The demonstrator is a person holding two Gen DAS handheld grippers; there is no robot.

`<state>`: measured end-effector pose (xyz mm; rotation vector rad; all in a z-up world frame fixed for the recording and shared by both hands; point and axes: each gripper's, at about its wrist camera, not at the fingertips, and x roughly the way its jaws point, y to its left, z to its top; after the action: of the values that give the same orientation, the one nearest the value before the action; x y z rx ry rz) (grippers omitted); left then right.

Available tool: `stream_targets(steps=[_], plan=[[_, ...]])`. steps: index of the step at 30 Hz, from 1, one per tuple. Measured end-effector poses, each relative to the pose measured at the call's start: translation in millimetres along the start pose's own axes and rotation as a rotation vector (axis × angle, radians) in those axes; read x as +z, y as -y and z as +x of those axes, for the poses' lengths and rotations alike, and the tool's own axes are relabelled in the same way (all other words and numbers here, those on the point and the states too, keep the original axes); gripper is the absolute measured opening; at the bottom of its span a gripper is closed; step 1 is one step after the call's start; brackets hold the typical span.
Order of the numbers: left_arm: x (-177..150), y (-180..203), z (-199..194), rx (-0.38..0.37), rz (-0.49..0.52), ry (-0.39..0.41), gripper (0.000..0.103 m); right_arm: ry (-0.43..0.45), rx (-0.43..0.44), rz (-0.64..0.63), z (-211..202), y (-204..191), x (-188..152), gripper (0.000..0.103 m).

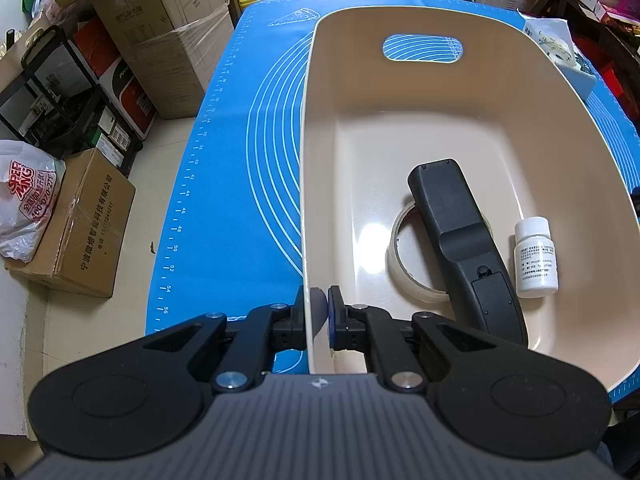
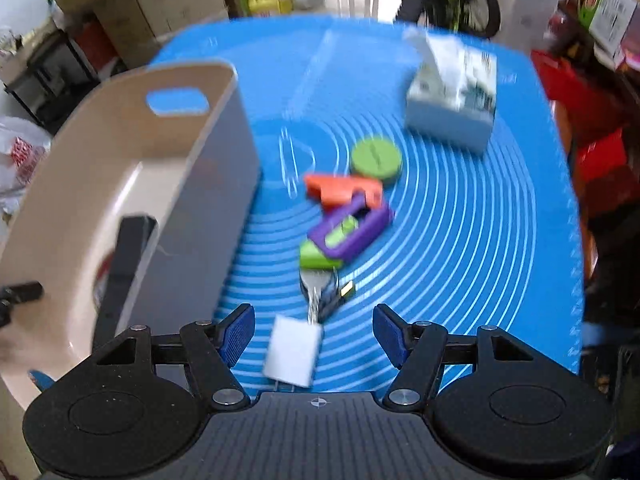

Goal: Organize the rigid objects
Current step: 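Grasp the white charger with the right gripper and lift it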

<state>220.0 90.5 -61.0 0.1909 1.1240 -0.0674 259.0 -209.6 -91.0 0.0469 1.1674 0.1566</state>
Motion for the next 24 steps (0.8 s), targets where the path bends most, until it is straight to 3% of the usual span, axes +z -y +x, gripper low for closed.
stream_targets(steps=[6, 16, 21, 24], plan=[[0, 0, 0, -0.001, 0.002, 0.0, 0.01, -0.045, 0.021, 0.039, 23, 2, -10, 0.071], [-1, -2, 1, -0.004, 0.005, 0.001, 0.01, -0.075, -0.018, 0.0, 46, -14, -17, 0.07], [-1, -1, 1, -0.003, 0.004, 0.001, 0.01, -0.08, -0.005, 0.005, 50, -13, -18, 0.045], [-1, -1, 1, -0.004, 0.003, 0.001, 0.01, -0.11, 0.021, 0.037, 49, -11, -14, 0.043]])
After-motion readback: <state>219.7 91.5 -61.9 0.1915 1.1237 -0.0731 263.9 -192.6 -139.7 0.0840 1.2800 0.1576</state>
